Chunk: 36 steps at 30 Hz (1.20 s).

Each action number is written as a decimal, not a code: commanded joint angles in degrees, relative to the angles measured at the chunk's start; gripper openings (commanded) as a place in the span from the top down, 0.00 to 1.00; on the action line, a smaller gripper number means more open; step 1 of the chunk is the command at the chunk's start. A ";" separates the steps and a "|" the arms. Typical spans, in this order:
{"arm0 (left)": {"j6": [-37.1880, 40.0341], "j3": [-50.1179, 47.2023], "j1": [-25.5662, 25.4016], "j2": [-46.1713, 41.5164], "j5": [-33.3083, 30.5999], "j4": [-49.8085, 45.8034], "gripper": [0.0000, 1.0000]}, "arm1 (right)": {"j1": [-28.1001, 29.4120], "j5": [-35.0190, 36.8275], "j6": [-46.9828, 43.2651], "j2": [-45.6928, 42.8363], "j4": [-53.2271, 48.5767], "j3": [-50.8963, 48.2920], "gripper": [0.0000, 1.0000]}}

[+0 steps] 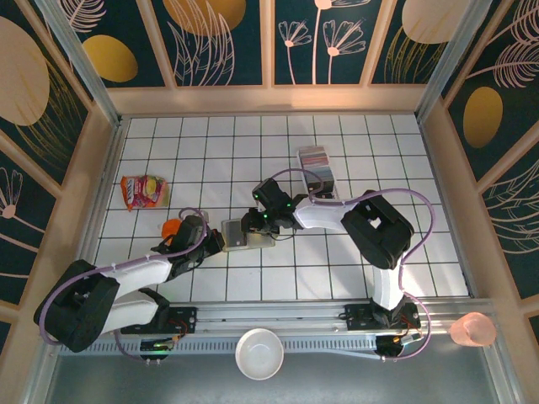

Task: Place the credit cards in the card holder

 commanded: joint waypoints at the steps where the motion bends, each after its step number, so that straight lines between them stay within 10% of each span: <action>1: -1.03 -0.46 0.03 -0.78 -0.30 -0.80 1.00 | 0.80 0.82 -0.48 0.00 -1.22 1.00 0.69; 7: -0.97 -0.47 0.04 -0.35 0.16 -0.58 1.00 | 1.40 0.91 -0.55 1.33 -0.45 2.15 0.83; 36: -1.35 -0.40 0.04 1.19 0.79 1.00 1.00 | 2.60 6.60 -2.27 -0.97 -3.75 3.14 0.74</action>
